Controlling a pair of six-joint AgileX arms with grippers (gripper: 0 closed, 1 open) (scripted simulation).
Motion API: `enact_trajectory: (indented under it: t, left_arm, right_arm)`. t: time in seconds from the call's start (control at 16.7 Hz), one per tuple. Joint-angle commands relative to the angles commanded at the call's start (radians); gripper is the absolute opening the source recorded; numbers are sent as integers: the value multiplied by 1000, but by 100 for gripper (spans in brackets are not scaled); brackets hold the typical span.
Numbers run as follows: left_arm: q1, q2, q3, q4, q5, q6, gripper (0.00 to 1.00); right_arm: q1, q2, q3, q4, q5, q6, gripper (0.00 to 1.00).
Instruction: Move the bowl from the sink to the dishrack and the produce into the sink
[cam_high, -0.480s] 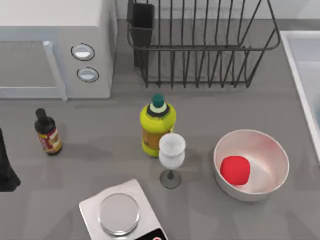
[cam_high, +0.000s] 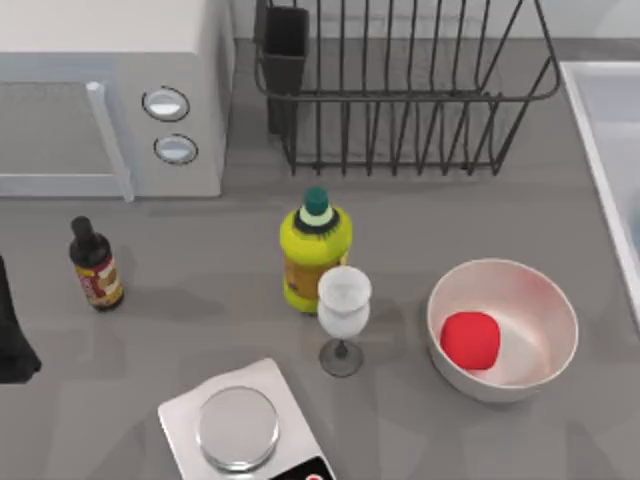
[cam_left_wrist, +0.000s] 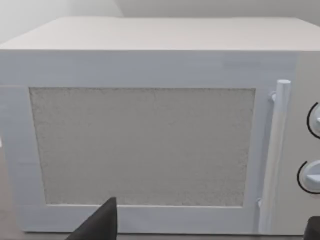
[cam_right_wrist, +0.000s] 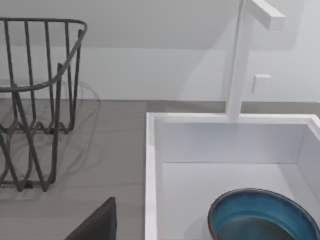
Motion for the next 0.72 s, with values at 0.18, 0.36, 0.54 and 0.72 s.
enact_trajectory:
  t: [0.18,0.36,0.54,0.72]
  left_arm:
    - [0,0,0,0,0,0,100]
    - [0,0,0,0,0,0,100]
    - [0,0,0,0,0,0,100]
    - [0,0,0,0,0,0,100]
  right_arm:
    - [-32,208,187,-102,2,-30,100]
    - [-69,465,419,-228,0,-67,100]
    - [-112,756,683,-371,-3,-109,100]
    - [-157,1063,962,-523,-7,-152,100]
